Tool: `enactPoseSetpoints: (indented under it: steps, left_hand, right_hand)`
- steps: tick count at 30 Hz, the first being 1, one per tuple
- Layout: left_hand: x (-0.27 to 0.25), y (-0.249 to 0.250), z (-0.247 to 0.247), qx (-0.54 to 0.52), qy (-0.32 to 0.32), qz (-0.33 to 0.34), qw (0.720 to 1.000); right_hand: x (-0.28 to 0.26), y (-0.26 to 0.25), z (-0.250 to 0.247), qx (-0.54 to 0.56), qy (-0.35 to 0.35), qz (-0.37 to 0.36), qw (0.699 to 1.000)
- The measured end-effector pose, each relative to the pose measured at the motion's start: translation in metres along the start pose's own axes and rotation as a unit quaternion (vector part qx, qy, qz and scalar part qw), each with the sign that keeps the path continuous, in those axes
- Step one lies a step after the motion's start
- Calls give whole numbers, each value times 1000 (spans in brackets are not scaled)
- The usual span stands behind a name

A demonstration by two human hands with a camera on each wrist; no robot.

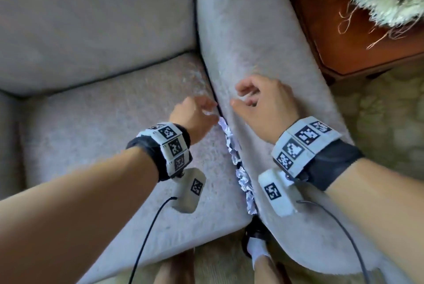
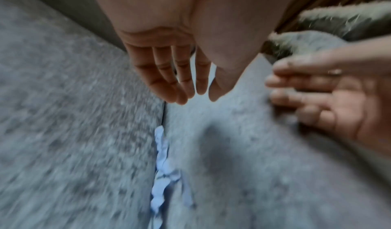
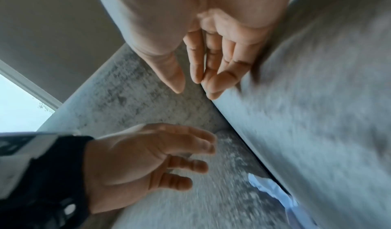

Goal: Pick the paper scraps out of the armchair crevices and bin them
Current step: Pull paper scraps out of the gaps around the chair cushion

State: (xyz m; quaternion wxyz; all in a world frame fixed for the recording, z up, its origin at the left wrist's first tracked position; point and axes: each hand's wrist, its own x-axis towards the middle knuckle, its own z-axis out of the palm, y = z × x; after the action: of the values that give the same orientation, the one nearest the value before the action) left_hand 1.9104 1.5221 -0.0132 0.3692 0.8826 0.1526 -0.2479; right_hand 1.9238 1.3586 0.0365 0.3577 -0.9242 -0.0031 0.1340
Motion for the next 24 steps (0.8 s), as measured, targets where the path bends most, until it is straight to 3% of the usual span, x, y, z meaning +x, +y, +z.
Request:
enactPoseSetpoints:
  steps: [3, 5, 10, 16, 21, 24]
  left_hand:
    - [3, -9, 38, 68, -78, 22, 994]
    - [5, -15, 64, 102, -93, 45, 989]
    - [10, -20, 99, 144, -85, 14, 986]
    - [14, -28, 92, 173, -77, 33, 981]
    - [5, -34, 65, 45, -9, 8, 999]
    - [1, -45, 43, 25, 68, 69, 995]
  right_hand:
    - [-6, 9, 11, -28, -7, 0, 1000]
    - [-12, 16, 11, -41, -6, -8, 999]
    - [-21, 21, 9, -70, -11, -52, 996]
    - [-25, 17, 18, -54, -12, -53, 997]
    - [-37, 10, 34, -76, -44, -5, 996]
    - [-47, 12, 48, -86, -106, 58, 989]
